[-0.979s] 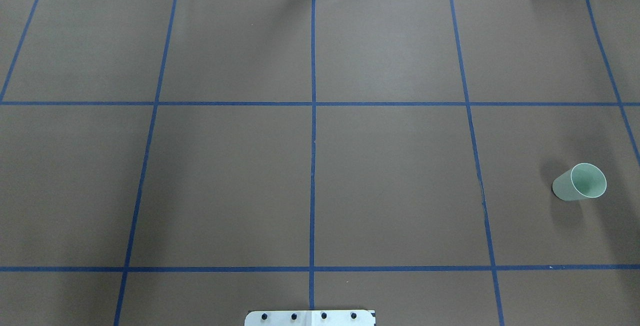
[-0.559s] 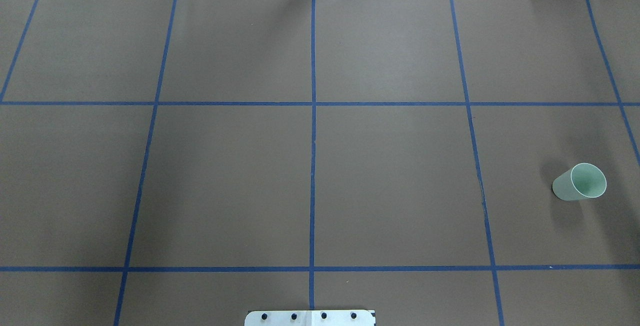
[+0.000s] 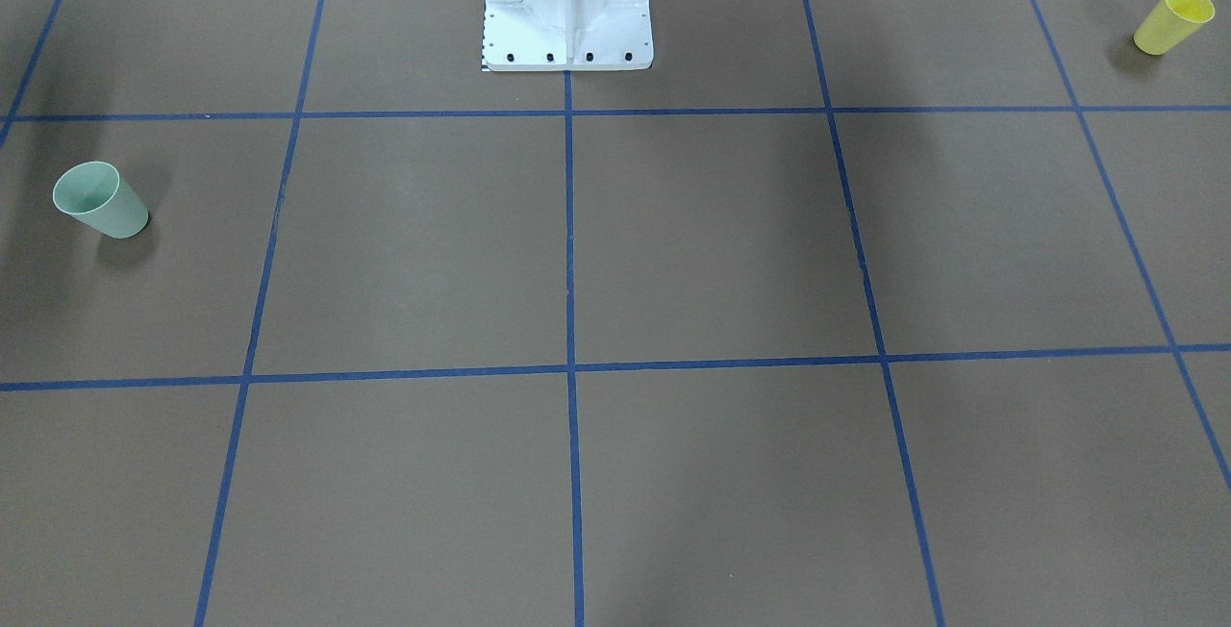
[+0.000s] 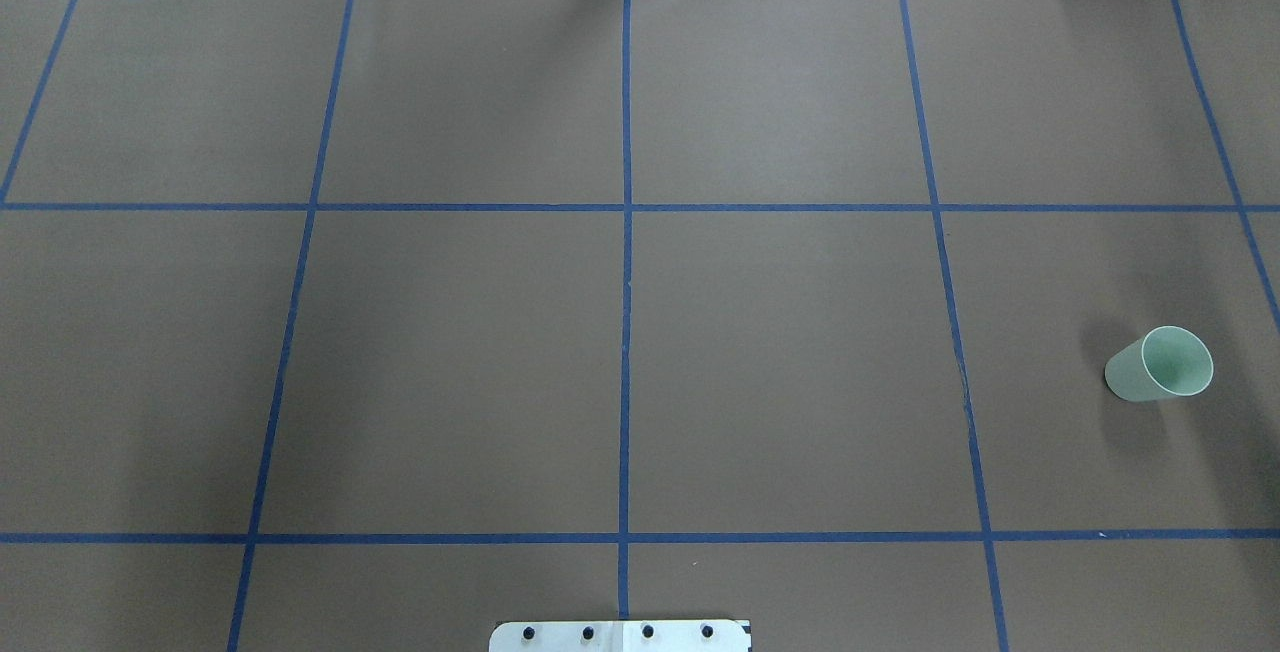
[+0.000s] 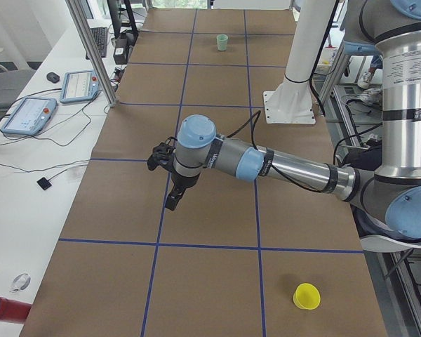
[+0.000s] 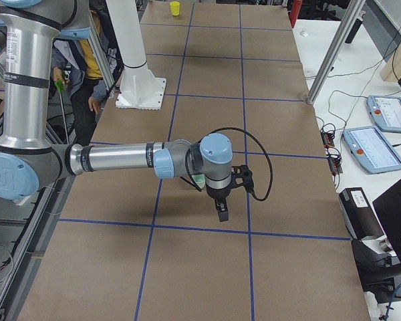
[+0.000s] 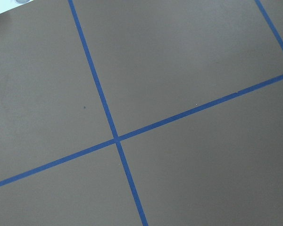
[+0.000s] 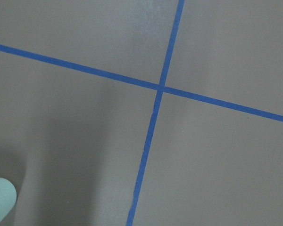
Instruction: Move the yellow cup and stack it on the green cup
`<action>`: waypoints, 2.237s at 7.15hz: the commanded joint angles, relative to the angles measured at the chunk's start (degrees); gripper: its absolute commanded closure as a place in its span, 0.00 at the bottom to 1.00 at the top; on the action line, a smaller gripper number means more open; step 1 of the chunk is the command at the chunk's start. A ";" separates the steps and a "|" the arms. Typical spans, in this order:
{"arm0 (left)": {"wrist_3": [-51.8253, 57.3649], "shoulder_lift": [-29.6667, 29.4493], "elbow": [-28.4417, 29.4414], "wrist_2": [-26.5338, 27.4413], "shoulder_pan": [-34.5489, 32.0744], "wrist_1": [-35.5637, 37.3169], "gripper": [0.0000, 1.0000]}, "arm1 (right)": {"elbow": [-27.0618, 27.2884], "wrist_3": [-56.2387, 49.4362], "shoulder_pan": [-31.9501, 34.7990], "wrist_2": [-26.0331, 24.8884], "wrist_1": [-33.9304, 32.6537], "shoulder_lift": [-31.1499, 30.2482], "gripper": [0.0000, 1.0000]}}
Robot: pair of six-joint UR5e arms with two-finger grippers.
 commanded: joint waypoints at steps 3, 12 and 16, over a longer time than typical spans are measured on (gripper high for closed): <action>-14.34 -0.28 -1.72 -2.13 0.03 -2.59 0.00 | -0.32 0.37 -0.01 1.38 -0.10 0.41 0.00; -41.66 23.40 -1.47 31.64 0.91 -24.18 0.00 | -0.32 -0.51 -0.01 3.68 0.16 -4.69 0.00; -52.32 32.31 -1.38 49.66 0.99 -25.38 0.00 | -0.32 -0.51 -0.01 3.76 -0.01 -5.83 0.00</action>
